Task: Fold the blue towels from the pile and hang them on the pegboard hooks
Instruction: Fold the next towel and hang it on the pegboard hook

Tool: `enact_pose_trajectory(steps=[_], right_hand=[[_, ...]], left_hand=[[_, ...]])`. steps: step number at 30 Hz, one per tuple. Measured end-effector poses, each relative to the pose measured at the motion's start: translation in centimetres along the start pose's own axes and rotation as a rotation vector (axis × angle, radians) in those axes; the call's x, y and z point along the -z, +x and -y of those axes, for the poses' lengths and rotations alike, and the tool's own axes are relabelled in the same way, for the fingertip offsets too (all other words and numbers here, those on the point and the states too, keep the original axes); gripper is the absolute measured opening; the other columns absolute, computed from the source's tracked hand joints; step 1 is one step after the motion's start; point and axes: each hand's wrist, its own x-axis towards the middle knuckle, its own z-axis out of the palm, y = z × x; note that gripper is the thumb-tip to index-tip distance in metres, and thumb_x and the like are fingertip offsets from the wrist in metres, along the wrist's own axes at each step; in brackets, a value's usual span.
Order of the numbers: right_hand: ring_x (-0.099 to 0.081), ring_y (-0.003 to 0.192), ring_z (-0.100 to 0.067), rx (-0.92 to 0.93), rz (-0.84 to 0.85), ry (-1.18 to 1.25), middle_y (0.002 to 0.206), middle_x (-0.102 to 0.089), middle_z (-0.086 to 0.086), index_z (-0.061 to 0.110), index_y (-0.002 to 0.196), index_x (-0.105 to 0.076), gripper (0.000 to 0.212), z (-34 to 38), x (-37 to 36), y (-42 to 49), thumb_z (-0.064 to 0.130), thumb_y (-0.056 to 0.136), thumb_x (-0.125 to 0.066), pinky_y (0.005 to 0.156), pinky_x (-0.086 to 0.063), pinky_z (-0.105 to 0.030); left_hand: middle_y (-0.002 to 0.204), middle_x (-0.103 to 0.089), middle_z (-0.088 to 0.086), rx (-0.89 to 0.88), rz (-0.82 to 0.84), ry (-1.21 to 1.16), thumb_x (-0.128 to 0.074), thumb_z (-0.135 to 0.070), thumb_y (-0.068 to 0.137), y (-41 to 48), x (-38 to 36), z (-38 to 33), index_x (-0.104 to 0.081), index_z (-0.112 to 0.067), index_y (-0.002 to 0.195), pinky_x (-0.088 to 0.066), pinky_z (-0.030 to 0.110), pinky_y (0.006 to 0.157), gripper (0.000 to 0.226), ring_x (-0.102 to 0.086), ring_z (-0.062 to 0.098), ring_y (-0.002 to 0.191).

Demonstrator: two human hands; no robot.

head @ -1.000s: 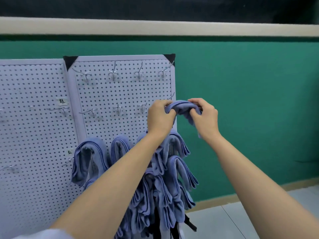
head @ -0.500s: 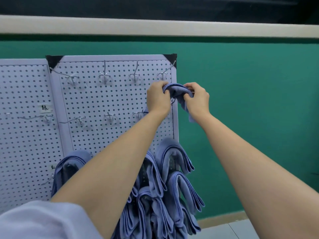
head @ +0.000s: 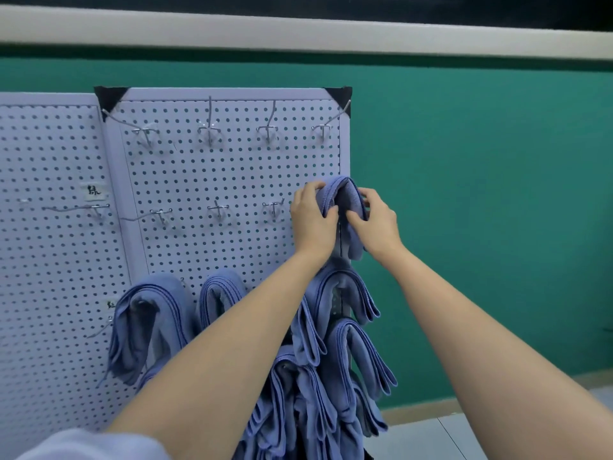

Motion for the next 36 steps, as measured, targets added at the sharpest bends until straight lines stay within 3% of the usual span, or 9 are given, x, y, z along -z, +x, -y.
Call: enact_pose_trajectory(steps=[4, 8, 12, 18, 24, 27, 32, 36], right_hand=[[-0.057, 0.11, -0.022, 0.015, -0.013, -0.04, 0.124, -0.06, -0.005, 0.015, 0.129, -0.052, 0.038, 1.6, 1.2, -1.7, 0.017, 0.091, -0.059, 0.098, -0.045, -0.041], [-0.057, 0.091, -0.017, 0.052, 0.03, -0.052, 0.116, -0.061, -0.005, 0.013, 0.124, -0.056, 0.032, 4.0, 2.2, -6.2, 0.013, 0.092, -0.057, 0.089, -0.046, -0.032], [-0.056, 0.079, -0.011, 0.048, 0.144, -0.078, 0.106, -0.062, 0.0, 0.013, 0.118, -0.059, 0.026, 5.7, 2.1, -13.2, 0.012, 0.092, -0.057, 0.08, -0.044, -0.025], [-0.058, 0.087, -0.015, -0.056, 0.344, -0.088, 0.102, -0.06, 0.001, 0.01, 0.118, -0.059, 0.024, 5.3, -0.6, -25.7, 0.015, 0.094, -0.056, 0.084, -0.048, -0.028], [-0.058, 0.082, -0.019, -0.247, 0.569, -0.087, 0.099, -0.062, -0.002, 0.01, 0.119, -0.058, 0.025, 0.8, -5.7, -38.2, 0.016, 0.096, -0.055, 0.083, -0.05, -0.036], [-0.059, 0.094, -0.025, -0.378, 0.68, -0.098, 0.106, -0.063, -0.009, 0.01, 0.121, -0.056, 0.026, -2.0, -8.3, -43.3, 0.016, 0.096, -0.054, 0.085, -0.05, -0.039], [-0.06, 0.095, -0.032, -0.522, 0.81, -0.148, 0.104, -0.065, -0.017, 0.007, 0.122, -0.056, 0.027, -6.9, -12.4, -49.7, 0.014, 0.097, -0.047, 0.077, -0.05, -0.042], [-0.06, 0.094, -0.033, -0.58, 0.884, -0.227, 0.103, -0.066, -0.02, 0.009, 0.116, -0.06, 0.027, -10.9, -15.5, -52.8, 0.012, 0.095, -0.045, 0.079, -0.049, -0.039]], left_hand=[[0.12, -0.055, 0.003, 0.028, 0.046, -0.007, -0.064, -0.009, 0.087, -1.6, 2.4, -0.8, -0.057, -0.012, 0.114, -0.041, 0.027, 0.095, 0.028, -0.051, 0.019, 0.11], [0.117, -0.057, 0.002, 0.055, 0.085, 0.022, -0.062, -0.01, 0.09, -5.1, 6.6, -1.9, -0.059, -0.011, 0.11, -0.037, 0.018, 0.083, 0.02, -0.051, 0.012, 0.1], [0.111, -0.06, 0.0, 0.13, 0.144, 0.06, -0.061, -0.012, 0.091, -10.9, 11.2, -1.7, -0.061, -0.013, 0.106, -0.043, 0.024, 0.083, 0.016, -0.054, 0.012, 0.097], [0.1, -0.061, -0.001, 0.305, 0.247, 0.158, -0.061, -0.013, 0.092, -22.2, 17.6, 2.3, -0.064, -0.013, 0.105, -0.047, 0.027, 0.083, 0.014, -0.055, 0.014, 0.088], [0.094, -0.063, 0.002, 0.59, 0.406, 0.241, -0.061, -0.009, 0.091, -34.2, 21.8, 10.0, -0.065, -0.011, 0.099, -0.042, 0.027, 0.074, 0.009, -0.054, 0.017, 0.083], [0.099, -0.063, 0.006, 0.728, 0.475, 0.269, -0.059, -0.007, 0.092, -39.2, 22.8, 13.8, -0.065, -0.004, 0.105, -0.043, 0.027, 0.079, 0.015, -0.053, 0.017, 0.088], [0.108, -0.067, 0.014, 0.914, 0.576, 0.306, -0.058, -0.006, 0.092, -45.9, 22.8, 19.5, -0.067, 0.0, 0.104, -0.046, 0.032, 0.09, 0.016, -0.06, 0.029, 0.102], [0.111, -0.067, 0.016, 1.02, 0.627, 0.341, -0.053, -0.004, 0.093, -50.0, 22.0, 23.8, -0.066, -0.001, 0.106, -0.047, 0.033, 0.088, 0.019, -0.06, 0.031, 0.102]])
